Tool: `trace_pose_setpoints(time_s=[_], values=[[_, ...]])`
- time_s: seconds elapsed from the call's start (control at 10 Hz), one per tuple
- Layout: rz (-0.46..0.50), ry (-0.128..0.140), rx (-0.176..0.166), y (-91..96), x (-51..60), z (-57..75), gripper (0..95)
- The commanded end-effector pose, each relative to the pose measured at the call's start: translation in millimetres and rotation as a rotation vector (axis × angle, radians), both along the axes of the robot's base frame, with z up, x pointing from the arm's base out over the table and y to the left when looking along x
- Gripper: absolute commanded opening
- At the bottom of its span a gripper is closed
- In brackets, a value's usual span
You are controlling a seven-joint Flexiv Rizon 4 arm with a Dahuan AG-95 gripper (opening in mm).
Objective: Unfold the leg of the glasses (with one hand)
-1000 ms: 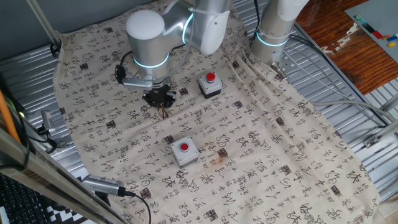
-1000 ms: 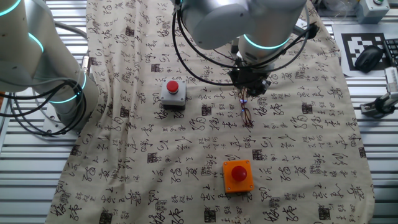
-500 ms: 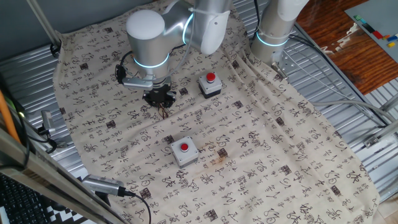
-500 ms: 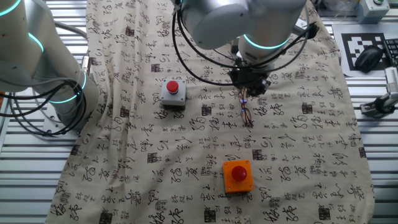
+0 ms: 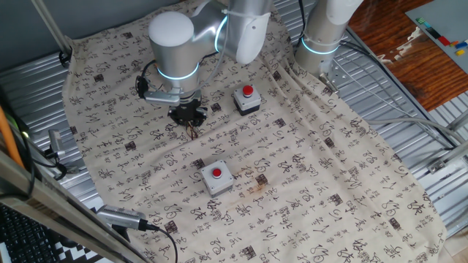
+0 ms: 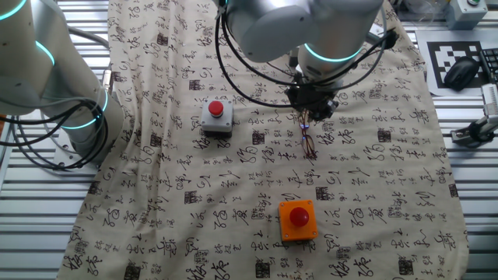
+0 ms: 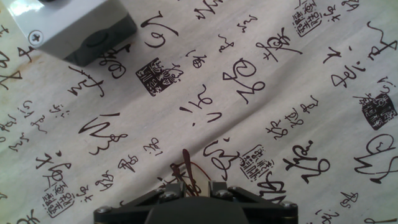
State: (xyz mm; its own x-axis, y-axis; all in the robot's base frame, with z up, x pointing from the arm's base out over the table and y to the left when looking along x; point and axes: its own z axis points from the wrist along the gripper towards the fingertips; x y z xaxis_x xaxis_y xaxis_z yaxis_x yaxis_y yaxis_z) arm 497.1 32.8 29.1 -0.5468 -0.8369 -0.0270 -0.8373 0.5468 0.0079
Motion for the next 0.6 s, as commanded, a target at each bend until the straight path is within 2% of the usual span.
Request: trace_pose_setpoints(time_s=[0.1,0.3,0.4,0.6], values=[[0.001,-0.001,0.0,-0.6,-1.0,-0.4,19.0],[0.0,-0.001,0.0,-0.8,-1.4,-1.3,19.0],[-0.003,-0.001,0.0,-0.8,-1.4,-1.3,0.0],[-0.008,-0.001,0.0,-0.8,-1.4,-1.4,0.0]])
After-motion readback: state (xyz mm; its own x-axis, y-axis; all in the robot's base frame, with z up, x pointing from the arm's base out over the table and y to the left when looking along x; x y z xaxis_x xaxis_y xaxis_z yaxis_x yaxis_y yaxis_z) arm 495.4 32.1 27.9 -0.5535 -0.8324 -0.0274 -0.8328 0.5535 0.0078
